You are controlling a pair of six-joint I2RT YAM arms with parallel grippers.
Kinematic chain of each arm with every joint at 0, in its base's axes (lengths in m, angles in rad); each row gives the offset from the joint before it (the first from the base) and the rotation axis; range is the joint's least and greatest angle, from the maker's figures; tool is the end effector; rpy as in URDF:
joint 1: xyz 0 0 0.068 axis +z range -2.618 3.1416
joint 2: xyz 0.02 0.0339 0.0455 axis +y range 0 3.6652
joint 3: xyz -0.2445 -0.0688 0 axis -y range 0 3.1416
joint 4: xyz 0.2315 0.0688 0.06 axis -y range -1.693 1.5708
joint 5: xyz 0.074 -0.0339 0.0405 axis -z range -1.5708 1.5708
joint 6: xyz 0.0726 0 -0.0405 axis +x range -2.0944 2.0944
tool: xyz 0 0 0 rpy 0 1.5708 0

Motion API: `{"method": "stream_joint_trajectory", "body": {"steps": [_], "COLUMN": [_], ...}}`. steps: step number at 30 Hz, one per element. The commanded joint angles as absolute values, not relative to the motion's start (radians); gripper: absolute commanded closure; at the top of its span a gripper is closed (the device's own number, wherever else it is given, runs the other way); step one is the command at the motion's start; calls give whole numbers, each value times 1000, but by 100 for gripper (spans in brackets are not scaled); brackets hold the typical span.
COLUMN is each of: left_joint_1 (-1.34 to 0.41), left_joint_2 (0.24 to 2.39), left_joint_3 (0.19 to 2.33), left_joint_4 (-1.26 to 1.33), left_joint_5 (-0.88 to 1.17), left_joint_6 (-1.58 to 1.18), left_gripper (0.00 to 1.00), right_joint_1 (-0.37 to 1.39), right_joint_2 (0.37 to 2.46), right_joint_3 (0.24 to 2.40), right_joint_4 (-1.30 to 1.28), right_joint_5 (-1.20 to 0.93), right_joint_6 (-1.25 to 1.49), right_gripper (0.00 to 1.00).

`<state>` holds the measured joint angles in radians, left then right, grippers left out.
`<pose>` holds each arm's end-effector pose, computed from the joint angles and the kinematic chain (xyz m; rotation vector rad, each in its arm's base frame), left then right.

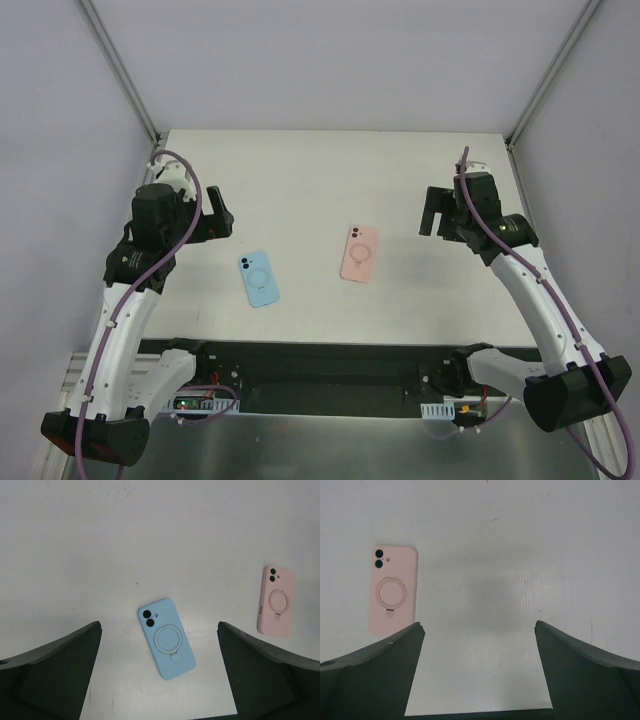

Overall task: Take the phone out of the phone case
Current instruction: Pick up the phone at the center of the board.

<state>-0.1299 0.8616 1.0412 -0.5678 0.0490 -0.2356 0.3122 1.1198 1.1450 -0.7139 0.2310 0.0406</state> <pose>0.2112 -0.0312 0.3440 -0.0717 1.9683 -0.2878 0.2478 0.0625 0.3074 -0.1813 2.2314 -0.0701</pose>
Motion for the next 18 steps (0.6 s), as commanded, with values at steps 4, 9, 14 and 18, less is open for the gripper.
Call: {"method": "stream_joint_trajectory", "body": {"steps": [4,9,14,18], "left_joint_1": [-127,-127,-127,-127], "left_joint_2": [853,864,882,881], "left_joint_3": [1074,1068,1059,1042], "left_joint_4": [-578,-580,-589,-589], "left_joint_5": [29,5,9,-43], "left_joint_6": [-230,-245,-285,-336], "left_gripper": [1,1,1,1], "right_joint_1": [316,318,415,534], "right_joint_2": [1091,1106,1166,1337], "right_joint_3": [1161,1155,1187,1268], "right_joint_4": [-709,-706,-684,-747], "right_joint_5": [265,226,225,265], "right_joint_6": [40,72,159,248], "right_gripper": [4,4,4,4]}}
